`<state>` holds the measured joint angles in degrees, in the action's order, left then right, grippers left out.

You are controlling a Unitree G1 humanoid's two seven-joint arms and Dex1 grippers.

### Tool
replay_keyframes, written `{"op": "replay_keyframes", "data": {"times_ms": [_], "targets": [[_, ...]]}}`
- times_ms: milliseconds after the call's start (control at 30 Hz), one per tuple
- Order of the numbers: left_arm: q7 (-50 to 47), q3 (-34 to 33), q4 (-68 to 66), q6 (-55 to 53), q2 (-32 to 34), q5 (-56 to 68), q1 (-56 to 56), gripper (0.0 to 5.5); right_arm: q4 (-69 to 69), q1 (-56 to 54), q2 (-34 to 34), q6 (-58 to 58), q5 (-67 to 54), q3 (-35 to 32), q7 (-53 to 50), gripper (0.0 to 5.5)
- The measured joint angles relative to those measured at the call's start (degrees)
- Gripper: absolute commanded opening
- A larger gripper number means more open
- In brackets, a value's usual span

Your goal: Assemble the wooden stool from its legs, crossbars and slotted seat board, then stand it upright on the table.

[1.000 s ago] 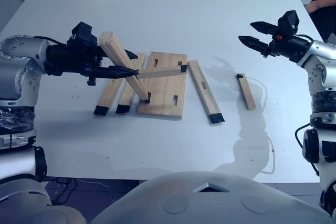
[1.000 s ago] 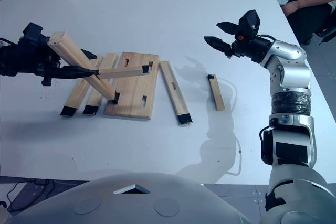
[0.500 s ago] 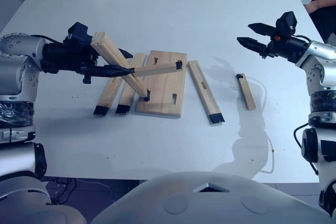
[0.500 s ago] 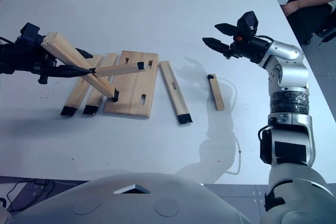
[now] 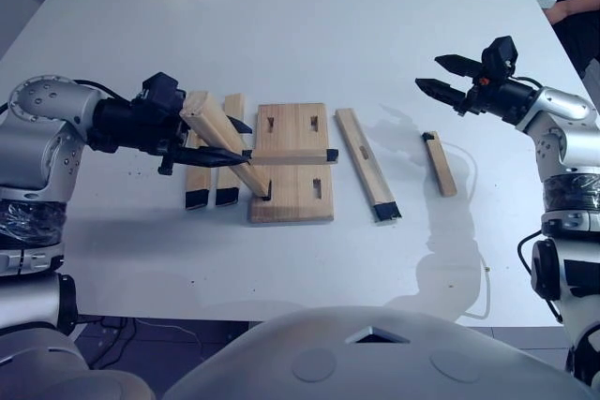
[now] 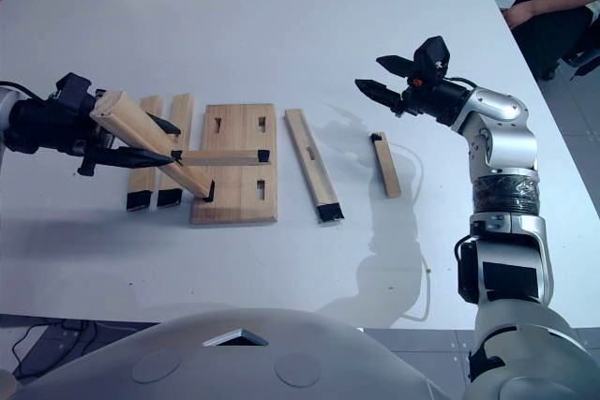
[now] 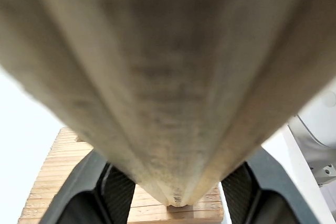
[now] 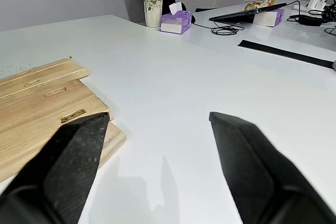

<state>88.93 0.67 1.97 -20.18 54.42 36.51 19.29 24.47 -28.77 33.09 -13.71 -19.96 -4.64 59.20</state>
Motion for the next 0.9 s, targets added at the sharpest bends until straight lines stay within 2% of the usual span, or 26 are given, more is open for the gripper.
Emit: {"op": "replay_keyframes", "data": {"times_ms": [400, 633, 900], "targets": [[-13.87, -0.83, 8.09, 12.08, -3.31, -1.42, -11.43, 2.05, -3.52, 2.75, -1.52, 0.03, -0.01, 0.03, -1.65, 3.51], [-13.99, 1.91, 7.67, 13.63, -2.33, -1.52, -9.4, 2.05, -6.6, 4.33, -3.47, -0.4, -0.08, 0.22, -3.25, 3.51], [-10.06, 4.74, -0.09, 15.24, -2.65, -0.67, -3.91, 2.05, -9.5, 7.63, -4.91, -1.8, -0.21, 0.43, -4.85, 3.51]]}}
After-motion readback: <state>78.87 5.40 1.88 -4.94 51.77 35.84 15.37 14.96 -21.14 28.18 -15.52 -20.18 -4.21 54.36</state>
